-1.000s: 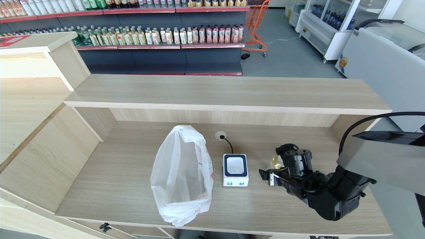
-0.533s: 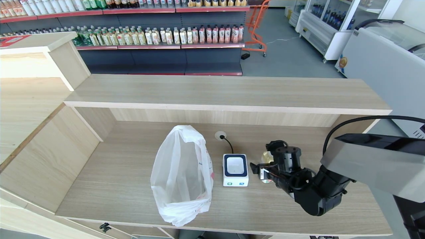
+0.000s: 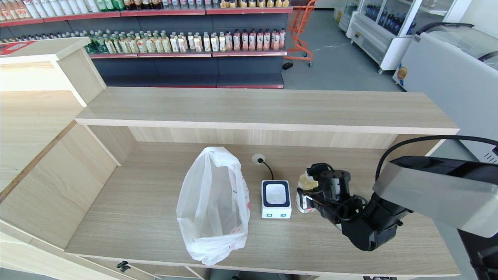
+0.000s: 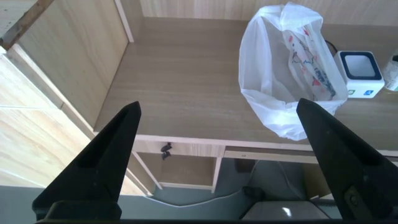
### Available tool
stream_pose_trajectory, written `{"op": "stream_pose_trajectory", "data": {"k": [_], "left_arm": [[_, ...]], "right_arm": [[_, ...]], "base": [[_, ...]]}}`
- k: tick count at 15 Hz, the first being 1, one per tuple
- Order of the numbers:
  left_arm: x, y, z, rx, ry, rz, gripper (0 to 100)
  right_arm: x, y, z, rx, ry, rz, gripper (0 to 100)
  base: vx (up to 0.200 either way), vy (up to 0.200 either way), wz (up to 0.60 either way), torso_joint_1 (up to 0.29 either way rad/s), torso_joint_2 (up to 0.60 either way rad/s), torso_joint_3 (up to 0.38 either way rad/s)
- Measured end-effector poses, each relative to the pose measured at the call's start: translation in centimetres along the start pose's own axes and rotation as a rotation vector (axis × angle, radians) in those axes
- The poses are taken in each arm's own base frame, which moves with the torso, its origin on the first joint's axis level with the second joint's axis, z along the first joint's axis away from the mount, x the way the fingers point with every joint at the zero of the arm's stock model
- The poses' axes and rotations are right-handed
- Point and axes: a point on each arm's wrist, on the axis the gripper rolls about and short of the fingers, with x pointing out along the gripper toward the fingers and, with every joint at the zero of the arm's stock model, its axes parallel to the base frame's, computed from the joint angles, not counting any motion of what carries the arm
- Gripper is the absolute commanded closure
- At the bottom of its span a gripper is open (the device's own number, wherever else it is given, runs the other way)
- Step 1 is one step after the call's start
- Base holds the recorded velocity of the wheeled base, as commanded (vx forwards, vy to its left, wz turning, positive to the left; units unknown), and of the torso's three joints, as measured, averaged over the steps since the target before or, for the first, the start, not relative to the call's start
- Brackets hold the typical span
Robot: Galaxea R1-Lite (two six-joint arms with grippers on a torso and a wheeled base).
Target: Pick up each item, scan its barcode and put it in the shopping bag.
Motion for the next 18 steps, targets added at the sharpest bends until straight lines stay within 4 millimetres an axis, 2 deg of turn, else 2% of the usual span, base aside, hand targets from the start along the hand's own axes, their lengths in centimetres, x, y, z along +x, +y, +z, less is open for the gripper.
{"op": "stream_pose_trajectory", "data": {"k": [8,11,12,14,16,18], "left_arm": [[0.0,0.0,0.0,0.000,0.000,0.000,0],[0.0,0.0,0.0,0.000,0.000,0.000,0],[0.0,0.0,0.0,0.000,0.000,0.000,0],[0.0,0.0,0.0,0.000,0.000,0.000,0],[0.0,0.0,0.0,0.000,0.000,0.000,0],[0.0,0.0,0.0,0.000,0.000,0.000,0]], "right_arm": [[-0.2,-0.6,0.6,-0.013,-0.015,-0.062,100],[-0.9,-1.9,2.8,0.016,-0.054,-0.018,100],[-1.6,-2.5,4.1,0.022,-0.058,0.045,100],[-4.4,-4.3,6.8,0.033,-0.016,0.256,100],[-8.8,-6.4,9.3,0.063,0.042,0.568,100],[-12.9,-7.4,11.0,0.093,0.052,0.810,100]], "base": [[0.000,0.000,0.00,0.000,0.00,0.000],[0.000,0.000,0.00,0.000,0.00,0.000],[0.000,0.000,0.00,0.000,0.00,0.000],[0.000,0.000,0.00,0.000,0.00,0.000],[0.000,0.000,0.00,0.000,0.00,0.000],[0.000,0.000,0.00,0.000,0.00,0.000]]}}
